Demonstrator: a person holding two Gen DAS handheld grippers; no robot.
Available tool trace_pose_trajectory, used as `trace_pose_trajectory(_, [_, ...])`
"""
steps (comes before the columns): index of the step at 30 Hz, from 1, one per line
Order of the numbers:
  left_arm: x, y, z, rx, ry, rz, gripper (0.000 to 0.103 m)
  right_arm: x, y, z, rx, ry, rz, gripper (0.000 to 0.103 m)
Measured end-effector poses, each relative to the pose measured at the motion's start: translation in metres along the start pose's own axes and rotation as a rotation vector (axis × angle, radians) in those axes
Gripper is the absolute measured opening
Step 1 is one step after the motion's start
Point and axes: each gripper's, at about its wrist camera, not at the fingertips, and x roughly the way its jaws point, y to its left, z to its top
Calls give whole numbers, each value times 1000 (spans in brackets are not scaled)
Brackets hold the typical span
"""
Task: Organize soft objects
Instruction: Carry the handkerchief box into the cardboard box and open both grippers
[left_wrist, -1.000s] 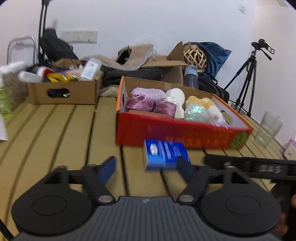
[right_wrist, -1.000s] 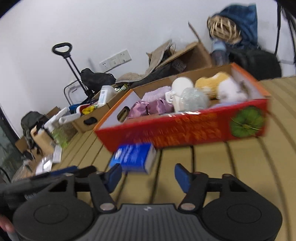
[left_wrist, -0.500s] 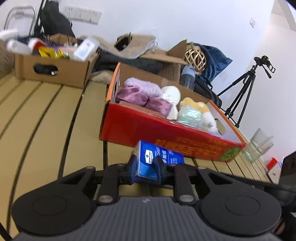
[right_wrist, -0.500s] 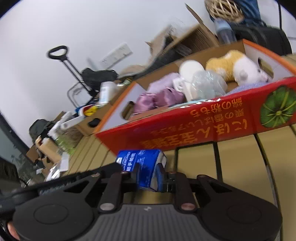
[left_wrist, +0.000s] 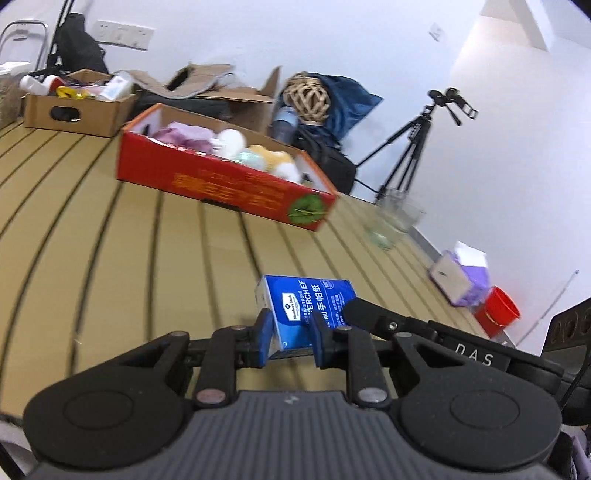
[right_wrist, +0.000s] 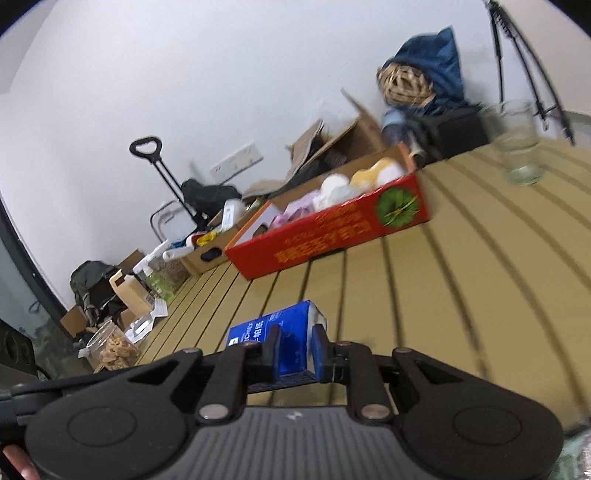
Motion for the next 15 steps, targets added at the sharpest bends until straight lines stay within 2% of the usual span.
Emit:
trace_pose_trajectory(4, [2, -18, -7, 0, 2, -39, 21, -30, -12, 0, 2, -28, -20, 16])
trace_pose_trajectory(7, [10, -28, 2, 14, -3, -58, 21, -38, -19, 7, 11, -60, -25, 16])
trace_pose_trajectory(11, [38, -36, 47, 56, -27, -95, 21, -26, -28, 41, -1, -106, -33, 16])
trace_pose_trajectory(15, [86, -27, 115, 58, -39, -137, 21, 7, -31, 109, -64, -166, -67, 16])
